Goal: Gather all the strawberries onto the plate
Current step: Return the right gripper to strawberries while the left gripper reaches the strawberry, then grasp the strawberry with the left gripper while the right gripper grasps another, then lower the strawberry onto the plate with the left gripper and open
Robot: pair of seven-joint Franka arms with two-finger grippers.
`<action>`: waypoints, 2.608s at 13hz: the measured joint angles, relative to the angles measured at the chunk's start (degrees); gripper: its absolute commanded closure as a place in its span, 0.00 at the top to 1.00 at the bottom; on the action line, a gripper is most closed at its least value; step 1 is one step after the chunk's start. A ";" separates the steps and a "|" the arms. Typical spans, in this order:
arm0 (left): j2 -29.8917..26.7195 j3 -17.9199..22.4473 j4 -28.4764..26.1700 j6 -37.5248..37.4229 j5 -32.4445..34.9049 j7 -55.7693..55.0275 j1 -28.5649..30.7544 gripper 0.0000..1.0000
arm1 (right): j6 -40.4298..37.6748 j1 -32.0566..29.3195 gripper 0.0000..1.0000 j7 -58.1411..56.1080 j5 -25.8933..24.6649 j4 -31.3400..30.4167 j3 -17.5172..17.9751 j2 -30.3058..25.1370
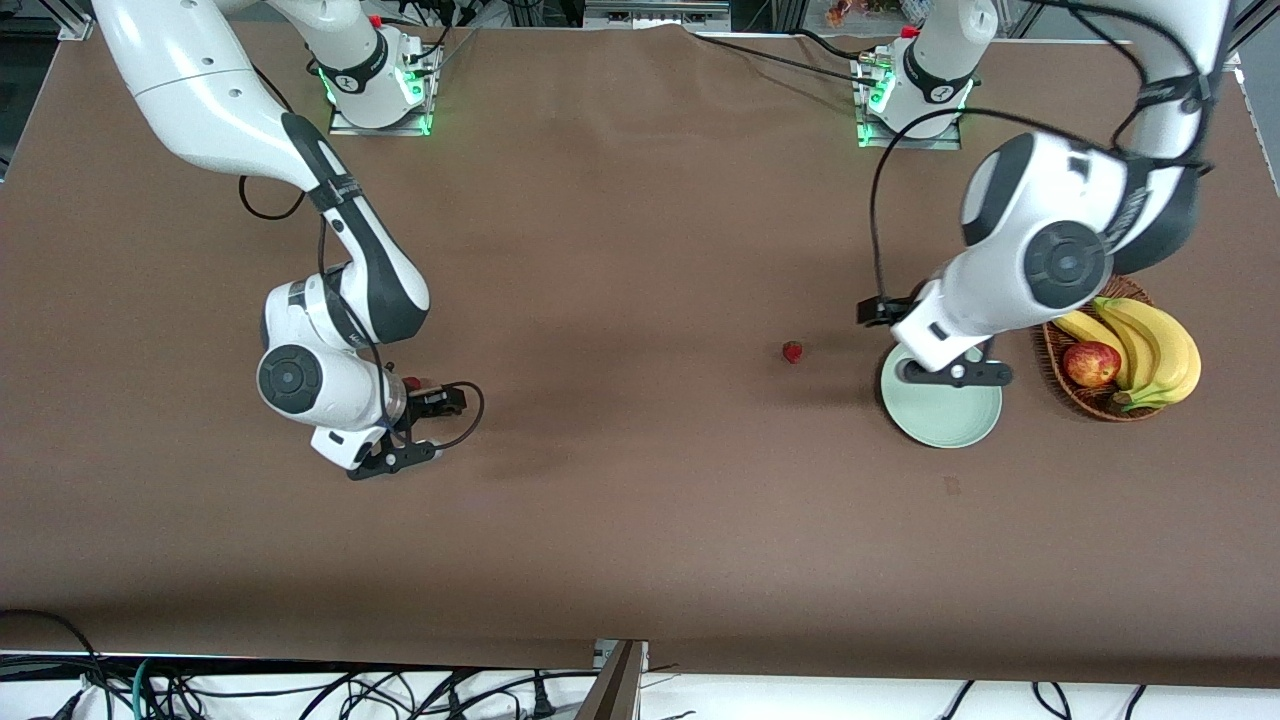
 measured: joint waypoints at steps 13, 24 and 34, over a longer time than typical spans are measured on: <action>12.45 -0.87 -13.74 33.14 0.00 -18.02 -6.88 0.24 | 3.60 -0.04 0.83 -2.35 -0.95 -5.52 -0.60 -1.13; 9.86 3.61 0.67 7.41 10.53 -11.93 -5.10 0.09 | 4.87 0.04 0.42 -2.71 -1.20 -6.88 -0.60 -1.13; 16.71 3.45 1.90 13.03 20.19 4.45 5.41 1.00 | 5.74 0.23 0.27 1.55 -1.20 -6.53 1.48 -1.44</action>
